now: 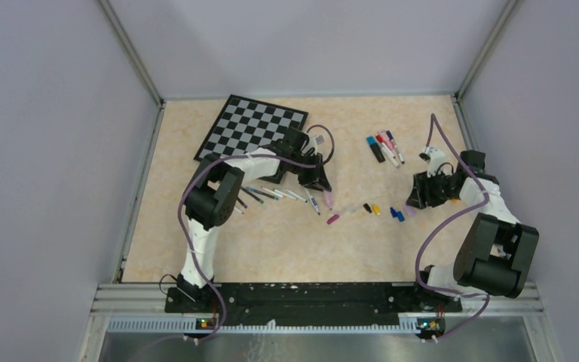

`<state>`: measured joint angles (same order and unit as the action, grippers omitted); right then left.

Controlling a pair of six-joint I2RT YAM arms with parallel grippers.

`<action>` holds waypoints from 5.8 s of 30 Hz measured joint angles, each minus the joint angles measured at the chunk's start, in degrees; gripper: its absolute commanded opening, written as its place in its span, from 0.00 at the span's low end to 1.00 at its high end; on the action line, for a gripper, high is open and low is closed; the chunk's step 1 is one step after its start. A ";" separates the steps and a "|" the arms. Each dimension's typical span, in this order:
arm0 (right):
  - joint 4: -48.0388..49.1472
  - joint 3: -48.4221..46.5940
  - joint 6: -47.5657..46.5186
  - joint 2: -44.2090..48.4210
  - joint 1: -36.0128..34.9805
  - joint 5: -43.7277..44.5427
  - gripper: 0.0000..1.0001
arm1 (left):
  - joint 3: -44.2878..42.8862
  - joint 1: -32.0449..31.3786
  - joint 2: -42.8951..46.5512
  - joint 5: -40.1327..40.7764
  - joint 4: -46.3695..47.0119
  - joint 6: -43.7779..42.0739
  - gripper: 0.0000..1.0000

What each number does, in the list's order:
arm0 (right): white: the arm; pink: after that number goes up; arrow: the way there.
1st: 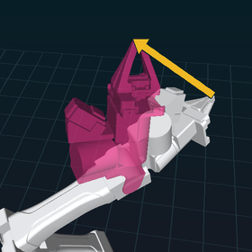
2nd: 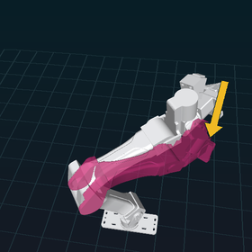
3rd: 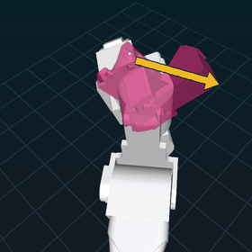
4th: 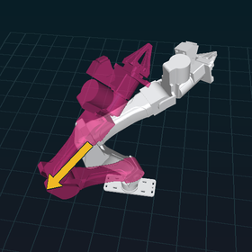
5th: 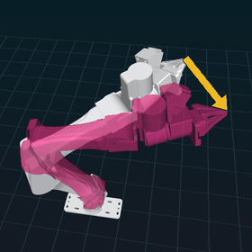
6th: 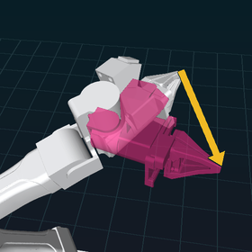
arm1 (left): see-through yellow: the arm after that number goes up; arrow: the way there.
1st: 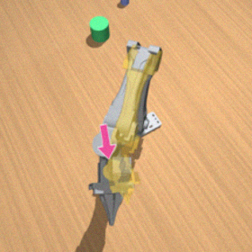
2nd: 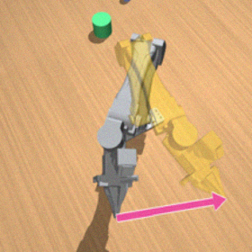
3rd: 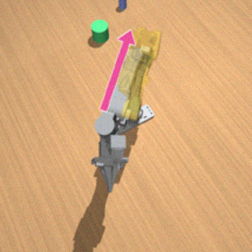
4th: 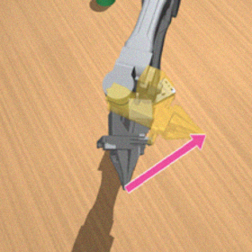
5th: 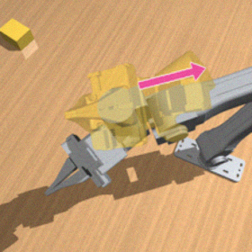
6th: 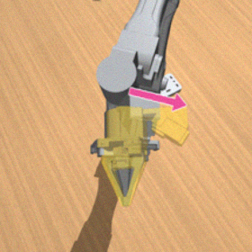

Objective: Open the pen caps
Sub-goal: Place the pen at the center of the board, then pick up the pen from the center of the board.

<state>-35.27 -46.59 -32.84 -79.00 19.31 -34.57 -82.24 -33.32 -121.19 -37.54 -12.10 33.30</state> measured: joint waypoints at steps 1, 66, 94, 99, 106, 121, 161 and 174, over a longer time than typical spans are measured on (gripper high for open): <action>-0.02 0.00 -0.07 0.02 0.00 0.00 0.50 | -0.28 0.04 -0.24 0.02 -0.24 -0.09 0.24; -1.25 -14.51 -8.63 0.22 -6.71 -23.19 0.56 | 60.24 4.13 88.19 35.52 15.08 -4.37 0.99; -1.77 -43.76 15.37 -36.02 -25.33 16.83 0.55 | 61.81 4.13 86.40 35.76 15.04 1.81 0.99; -1.29 -45.90 17.68 -38.86 -25.31 20.02 0.48 | 61.81 4.13 86.40 35.95 15.04 1.90 0.99; -1.62 -49.46 18.99 -42.27 -25.33 22.14 0.45 | 61.81 4.13 85.94 36.00 15.02 2.01 0.99; -2.58 -52.57 18.95 -46.69 -25.66 25.33 0.44 | 61.92 4.13 85.92 36.57 15.02 2.19 0.99; 7.52 -19.87 14.05 -12.13 -30.71 12.46 0.00 | 64.63 4.00 73.31 18.18 34.34 13.40 0.89; 32.30 1.11 42.25 2.60 -29.62 -20.55 0.00 | 59.23 -13.16 59.39 25.53 46.84 13.05 0.90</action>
<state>-2.96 -45.47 9.41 -76.40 -10.31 -55.11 -23.00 -46.48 -61.80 -12.01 34.74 46.35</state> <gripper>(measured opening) 0.291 0.910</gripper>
